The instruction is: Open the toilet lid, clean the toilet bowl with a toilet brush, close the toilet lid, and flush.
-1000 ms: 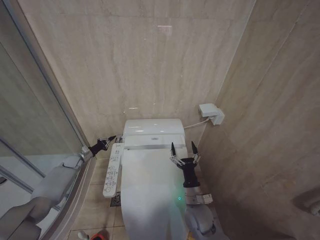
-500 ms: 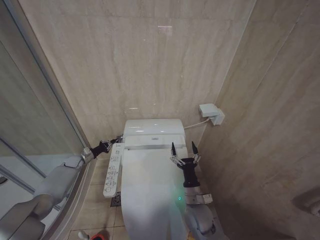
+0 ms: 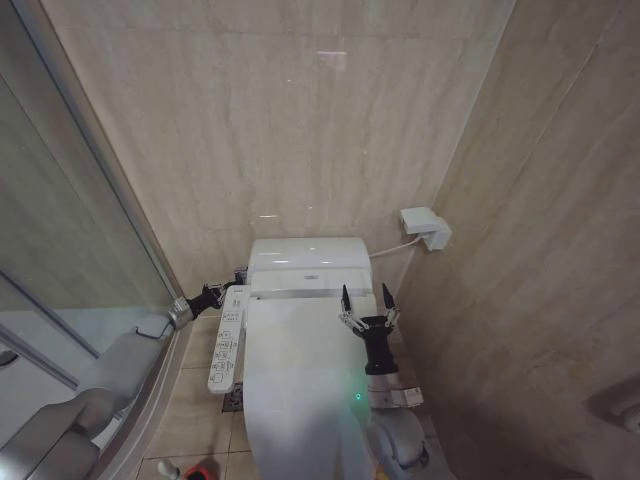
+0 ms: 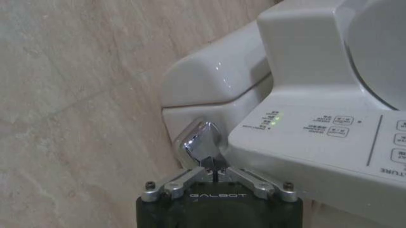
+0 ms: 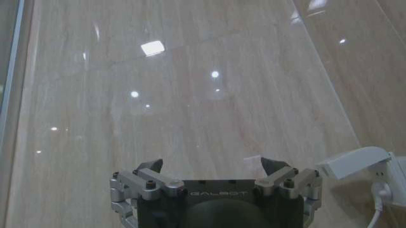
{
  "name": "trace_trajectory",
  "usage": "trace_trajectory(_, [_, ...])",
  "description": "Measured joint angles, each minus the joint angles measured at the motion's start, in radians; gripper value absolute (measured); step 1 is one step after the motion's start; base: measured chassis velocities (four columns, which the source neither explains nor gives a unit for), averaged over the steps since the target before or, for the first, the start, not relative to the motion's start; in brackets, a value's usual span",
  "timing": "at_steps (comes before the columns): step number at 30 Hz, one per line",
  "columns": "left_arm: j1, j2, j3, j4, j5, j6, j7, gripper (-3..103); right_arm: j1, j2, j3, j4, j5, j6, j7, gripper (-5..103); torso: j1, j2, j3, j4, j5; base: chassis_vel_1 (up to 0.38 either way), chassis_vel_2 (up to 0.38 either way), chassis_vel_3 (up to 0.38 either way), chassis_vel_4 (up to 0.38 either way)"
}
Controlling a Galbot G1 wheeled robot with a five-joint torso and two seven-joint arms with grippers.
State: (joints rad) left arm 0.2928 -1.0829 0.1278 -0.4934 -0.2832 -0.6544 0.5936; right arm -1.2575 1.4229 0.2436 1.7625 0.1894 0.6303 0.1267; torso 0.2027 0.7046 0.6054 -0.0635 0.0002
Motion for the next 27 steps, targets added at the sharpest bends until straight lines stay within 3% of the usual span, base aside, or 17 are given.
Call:
trace_trajectory(10, [0.011, -0.011, 0.001, -0.003, 0.047, 0.009, -0.084, 0, -0.006, -0.005, 0.004, 0.005, 0.000, 0.002, 0.001, 100, 0.000, 0.000, 0.000, -0.0004, -0.0002, 0.000, 0.000, 0.000, 0.000])
trace_trajectory(27, [0.009, -0.012, 0.004, -0.005, 0.057, 0.016, -0.102, 0, -0.007, -0.004, 0.003, 0.002, 0.001, 0.006, 0.002, 100, 0.000, 0.000, 0.000, -0.0003, -0.0002, 0.000, 0.000, 0.000, 0.000])
